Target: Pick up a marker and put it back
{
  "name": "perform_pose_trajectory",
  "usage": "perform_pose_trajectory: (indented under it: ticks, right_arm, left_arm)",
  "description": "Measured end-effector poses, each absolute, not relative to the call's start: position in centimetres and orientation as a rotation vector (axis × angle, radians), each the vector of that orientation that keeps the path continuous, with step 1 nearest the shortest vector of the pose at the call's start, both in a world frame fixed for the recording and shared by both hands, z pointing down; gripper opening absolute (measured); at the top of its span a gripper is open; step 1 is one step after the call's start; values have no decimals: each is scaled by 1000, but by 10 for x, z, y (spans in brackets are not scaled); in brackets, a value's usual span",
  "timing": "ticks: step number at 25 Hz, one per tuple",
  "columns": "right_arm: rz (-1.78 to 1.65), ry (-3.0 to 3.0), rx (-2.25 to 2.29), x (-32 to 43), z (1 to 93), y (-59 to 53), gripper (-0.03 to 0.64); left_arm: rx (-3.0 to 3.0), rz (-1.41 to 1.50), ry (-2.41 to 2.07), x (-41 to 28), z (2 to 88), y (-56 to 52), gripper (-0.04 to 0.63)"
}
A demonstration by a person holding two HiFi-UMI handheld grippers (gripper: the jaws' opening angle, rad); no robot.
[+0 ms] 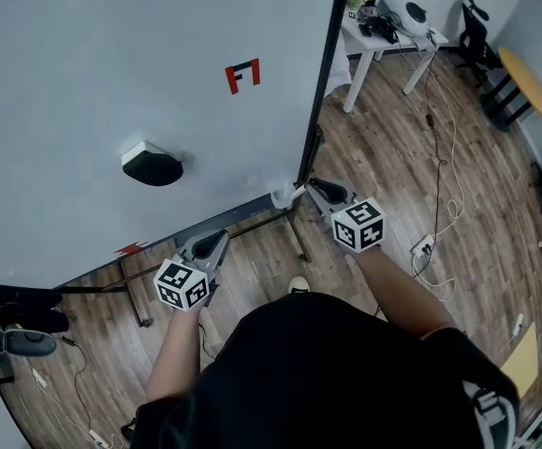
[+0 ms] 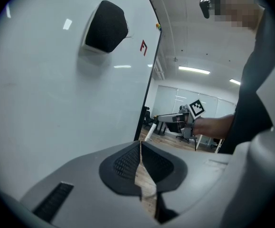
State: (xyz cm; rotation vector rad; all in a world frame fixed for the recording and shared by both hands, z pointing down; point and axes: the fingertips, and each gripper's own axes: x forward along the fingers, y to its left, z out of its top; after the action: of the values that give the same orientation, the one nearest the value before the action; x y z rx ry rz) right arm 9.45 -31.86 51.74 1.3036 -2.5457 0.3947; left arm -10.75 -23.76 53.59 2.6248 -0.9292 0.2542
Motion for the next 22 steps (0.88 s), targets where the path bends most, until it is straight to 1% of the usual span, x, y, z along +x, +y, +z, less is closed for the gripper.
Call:
perform_pose_trajectory:
  ticks: [7,22]
  right_arm:
    - [409,-2531,1249,84,541,-346,61]
    - [473,-2451,1158,70,627,-384,61]
  left_arm:
    - [2583,261,-978,-113,541,-237,15]
    - [2471,288,-1060,-126,567,-235,15]
